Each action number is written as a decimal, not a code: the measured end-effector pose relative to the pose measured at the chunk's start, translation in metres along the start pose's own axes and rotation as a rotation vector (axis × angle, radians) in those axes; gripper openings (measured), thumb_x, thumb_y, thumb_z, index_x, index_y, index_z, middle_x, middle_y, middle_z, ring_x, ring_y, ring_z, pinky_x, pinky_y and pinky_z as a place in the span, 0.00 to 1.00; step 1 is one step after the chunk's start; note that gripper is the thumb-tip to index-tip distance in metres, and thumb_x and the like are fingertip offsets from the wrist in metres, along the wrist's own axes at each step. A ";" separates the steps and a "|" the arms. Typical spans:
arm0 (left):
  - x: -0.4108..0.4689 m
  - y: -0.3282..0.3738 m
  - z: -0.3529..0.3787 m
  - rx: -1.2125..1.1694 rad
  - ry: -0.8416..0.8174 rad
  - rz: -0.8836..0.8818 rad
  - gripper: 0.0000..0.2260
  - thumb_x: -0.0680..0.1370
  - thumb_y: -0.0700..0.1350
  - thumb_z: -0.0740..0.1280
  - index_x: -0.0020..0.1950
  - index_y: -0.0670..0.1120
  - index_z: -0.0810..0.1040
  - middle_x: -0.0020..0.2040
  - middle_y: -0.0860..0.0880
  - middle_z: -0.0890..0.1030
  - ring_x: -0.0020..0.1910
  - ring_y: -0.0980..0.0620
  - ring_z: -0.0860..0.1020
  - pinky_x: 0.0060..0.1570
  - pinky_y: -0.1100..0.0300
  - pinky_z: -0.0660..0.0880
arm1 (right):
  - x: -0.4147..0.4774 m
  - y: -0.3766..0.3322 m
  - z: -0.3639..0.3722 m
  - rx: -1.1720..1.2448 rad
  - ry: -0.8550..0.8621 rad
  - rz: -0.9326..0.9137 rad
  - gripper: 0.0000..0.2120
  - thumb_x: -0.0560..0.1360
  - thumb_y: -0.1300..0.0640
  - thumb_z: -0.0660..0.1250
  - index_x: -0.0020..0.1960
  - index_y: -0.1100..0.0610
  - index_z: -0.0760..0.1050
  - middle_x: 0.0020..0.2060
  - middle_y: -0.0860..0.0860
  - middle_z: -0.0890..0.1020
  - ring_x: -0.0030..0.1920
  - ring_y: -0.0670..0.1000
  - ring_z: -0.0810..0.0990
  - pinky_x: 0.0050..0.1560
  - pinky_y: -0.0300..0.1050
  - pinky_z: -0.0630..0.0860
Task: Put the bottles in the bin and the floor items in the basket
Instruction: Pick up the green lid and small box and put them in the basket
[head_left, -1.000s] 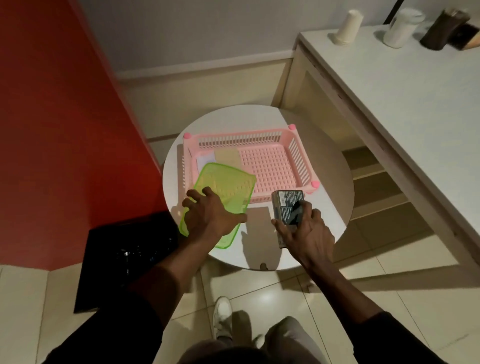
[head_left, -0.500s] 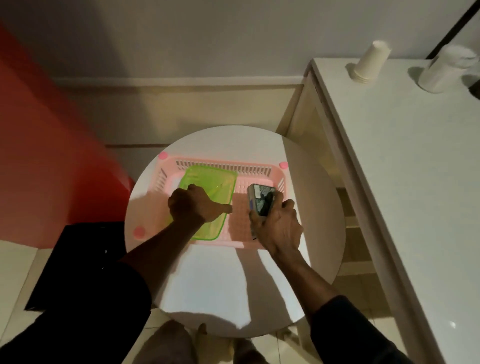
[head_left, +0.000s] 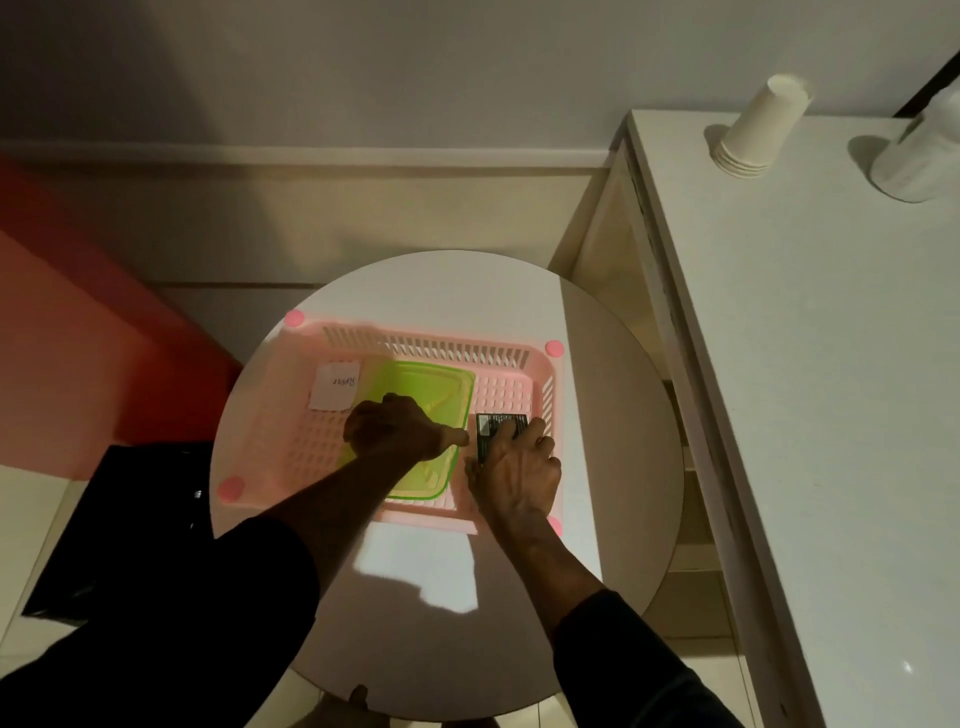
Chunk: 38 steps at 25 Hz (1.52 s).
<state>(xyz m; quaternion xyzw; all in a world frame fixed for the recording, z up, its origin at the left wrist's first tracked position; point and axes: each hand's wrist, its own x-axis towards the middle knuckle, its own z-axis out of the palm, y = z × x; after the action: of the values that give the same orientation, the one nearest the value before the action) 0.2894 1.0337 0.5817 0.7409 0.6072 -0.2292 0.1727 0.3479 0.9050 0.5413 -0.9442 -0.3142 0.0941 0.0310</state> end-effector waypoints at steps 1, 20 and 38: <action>0.002 0.001 0.003 0.013 -0.008 -0.010 0.59 0.55 0.83 0.69 0.71 0.40 0.70 0.67 0.39 0.75 0.69 0.35 0.73 0.66 0.45 0.73 | -0.001 0.000 0.005 -0.032 -0.013 -0.015 0.27 0.74 0.37 0.70 0.60 0.59 0.74 0.53 0.60 0.77 0.47 0.61 0.79 0.42 0.53 0.77; 0.032 0.033 0.043 -0.088 -0.091 0.028 0.59 0.53 0.82 0.71 0.69 0.40 0.70 0.65 0.42 0.75 0.65 0.39 0.73 0.50 0.52 0.71 | 0.016 0.021 0.013 -0.204 -0.037 -0.127 0.03 0.69 0.65 0.74 0.40 0.58 0.83 0.37 0.57 0.79 0.39 0.59 0.79 0.26 0.45 0.69; 0.022 -0.017 0.086 0.137 0.070 0.514 0.35 0.84 0.65 0.53 0.80 0.39 0.62 0.85 0.39 0.51 0.83 0.37 0.53 0.78 0.41 0.59 | -0.004 0.029 0.009 -0.304 -0.113 -0.415 0.13 0.74 0.57 0.61 0.49 0.59 0.83 0.48 0.60 0.81 0.57 0.63 0.72 0.54 0.56 0.70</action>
<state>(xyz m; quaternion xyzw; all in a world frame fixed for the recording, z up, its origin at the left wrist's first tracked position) 0.2647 1.0096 0.4982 0.8883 0.3876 -0.1926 0.1536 0.3596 0.8796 0.5298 -0.8466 -0.5129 0.0899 -0.1102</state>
